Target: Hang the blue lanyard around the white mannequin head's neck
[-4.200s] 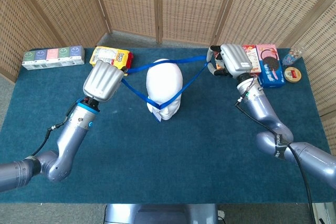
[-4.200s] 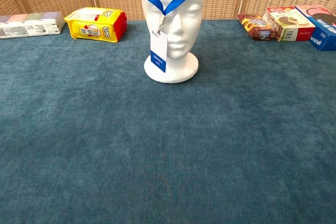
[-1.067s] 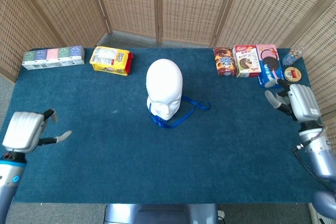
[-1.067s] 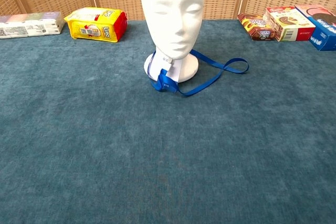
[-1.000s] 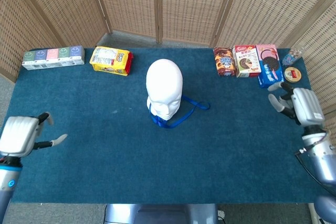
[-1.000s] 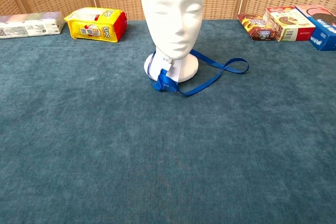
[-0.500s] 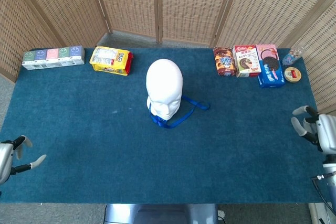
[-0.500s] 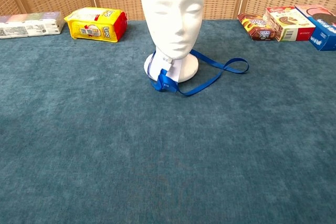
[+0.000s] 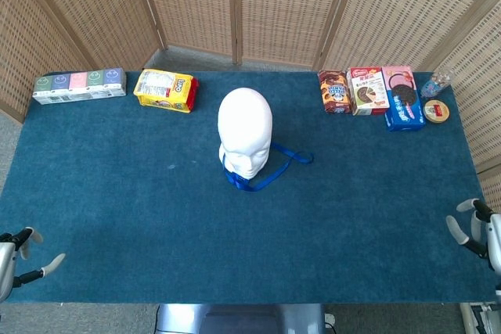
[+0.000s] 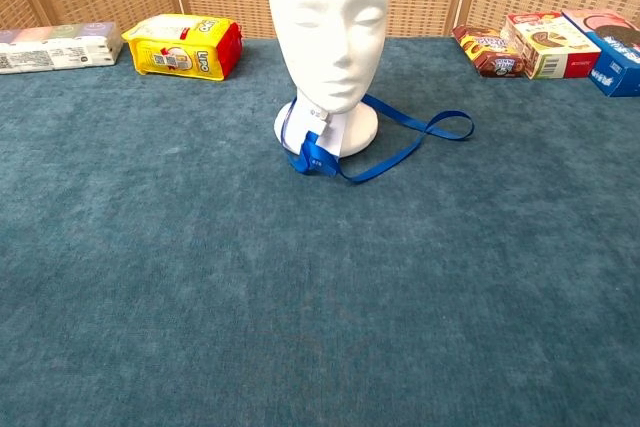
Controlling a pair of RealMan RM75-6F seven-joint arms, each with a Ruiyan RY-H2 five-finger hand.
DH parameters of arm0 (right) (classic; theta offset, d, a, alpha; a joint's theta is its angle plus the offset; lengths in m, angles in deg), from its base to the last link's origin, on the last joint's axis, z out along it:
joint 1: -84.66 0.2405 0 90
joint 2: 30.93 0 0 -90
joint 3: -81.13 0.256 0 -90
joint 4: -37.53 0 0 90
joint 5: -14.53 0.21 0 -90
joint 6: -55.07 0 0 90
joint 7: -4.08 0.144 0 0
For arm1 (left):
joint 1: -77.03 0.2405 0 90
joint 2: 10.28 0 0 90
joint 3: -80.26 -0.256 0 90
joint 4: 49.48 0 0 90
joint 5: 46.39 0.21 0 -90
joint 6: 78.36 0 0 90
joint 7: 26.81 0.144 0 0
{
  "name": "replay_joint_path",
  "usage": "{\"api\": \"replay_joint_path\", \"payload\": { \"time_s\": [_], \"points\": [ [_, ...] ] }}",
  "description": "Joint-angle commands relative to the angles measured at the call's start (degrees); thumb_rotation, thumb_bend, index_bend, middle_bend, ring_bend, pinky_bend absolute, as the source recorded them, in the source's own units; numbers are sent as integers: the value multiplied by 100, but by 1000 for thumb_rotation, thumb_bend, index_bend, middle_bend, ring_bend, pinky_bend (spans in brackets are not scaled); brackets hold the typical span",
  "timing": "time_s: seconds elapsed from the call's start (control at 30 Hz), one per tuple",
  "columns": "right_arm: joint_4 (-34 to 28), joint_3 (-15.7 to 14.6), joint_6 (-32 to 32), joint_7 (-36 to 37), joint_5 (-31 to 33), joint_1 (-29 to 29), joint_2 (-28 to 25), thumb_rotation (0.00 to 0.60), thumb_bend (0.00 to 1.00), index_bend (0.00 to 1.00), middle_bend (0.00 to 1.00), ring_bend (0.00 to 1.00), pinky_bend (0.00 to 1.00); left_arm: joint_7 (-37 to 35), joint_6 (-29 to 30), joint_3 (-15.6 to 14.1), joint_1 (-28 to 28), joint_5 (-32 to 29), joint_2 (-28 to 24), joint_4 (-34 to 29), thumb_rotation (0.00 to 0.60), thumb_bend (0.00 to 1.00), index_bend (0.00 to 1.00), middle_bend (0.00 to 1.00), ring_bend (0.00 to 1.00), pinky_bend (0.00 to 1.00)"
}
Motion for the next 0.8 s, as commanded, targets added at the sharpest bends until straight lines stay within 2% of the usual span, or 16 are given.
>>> {"api": "replay_joint_path", "payload": {
  "time_s": [0.03, 0.2, 0.8],
  "points": [
    [-14, -129, 235, -248, -215, -187, 92, 5, 335, 451, 731, 825, 837, 21, 159, 19, 108, 166, 71, 133, 277, 87, 498, 665, 582, 535],
    [-40, -176, 450, -530, -399, -342, 153, 5, 335, 464, 727, 813, 826, 125, 423, 100, 287, 359, 181, 323, 327, 90, 498, 656, 565, 511],
    [-191, -168, 224, -321, -576, -419, 36, 5, 332, 486, 713, 796, 823, 484, -87, 162, 396, 144, -405, -498, 339, 91, 498, 608, 529, 487]
  ]
}}
